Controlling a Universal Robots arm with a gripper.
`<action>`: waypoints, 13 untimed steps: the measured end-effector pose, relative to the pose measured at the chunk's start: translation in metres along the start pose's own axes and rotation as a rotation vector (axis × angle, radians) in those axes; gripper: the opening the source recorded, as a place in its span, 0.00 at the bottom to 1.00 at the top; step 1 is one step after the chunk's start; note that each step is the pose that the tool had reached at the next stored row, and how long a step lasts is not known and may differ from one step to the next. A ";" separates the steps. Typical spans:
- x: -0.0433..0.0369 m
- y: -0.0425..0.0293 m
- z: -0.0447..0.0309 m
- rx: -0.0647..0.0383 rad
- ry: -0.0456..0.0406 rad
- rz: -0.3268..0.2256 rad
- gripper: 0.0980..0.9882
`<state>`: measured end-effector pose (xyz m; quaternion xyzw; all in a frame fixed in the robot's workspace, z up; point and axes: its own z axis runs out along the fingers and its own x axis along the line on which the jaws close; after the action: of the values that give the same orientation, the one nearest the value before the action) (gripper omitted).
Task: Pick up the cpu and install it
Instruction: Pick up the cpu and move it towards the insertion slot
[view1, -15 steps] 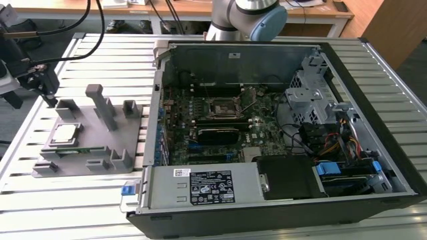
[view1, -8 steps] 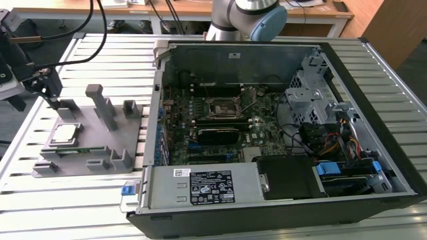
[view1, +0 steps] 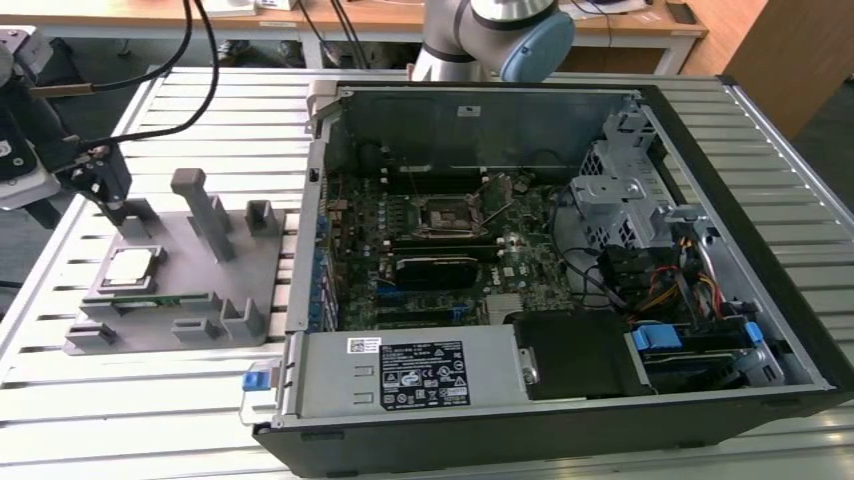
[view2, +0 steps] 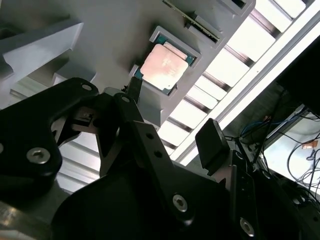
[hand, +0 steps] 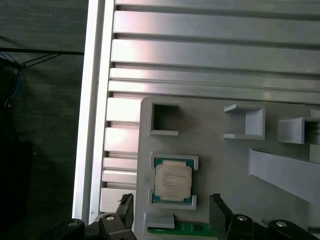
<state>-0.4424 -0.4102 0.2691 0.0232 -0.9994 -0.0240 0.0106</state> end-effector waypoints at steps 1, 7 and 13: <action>-0.0004 -0.0001 0.0014 0.000 0.0000 0.000 0.68; -0.0017 -0.0006 0.0105 0.000 -0.0002 0.004 0.68; -0.0026 -0.0010 0.0178 -0.002 -0.0007 0.006 0.68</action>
<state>-0.4402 -0.4102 0.2512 0.0200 -0.9994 -0.0252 0.0103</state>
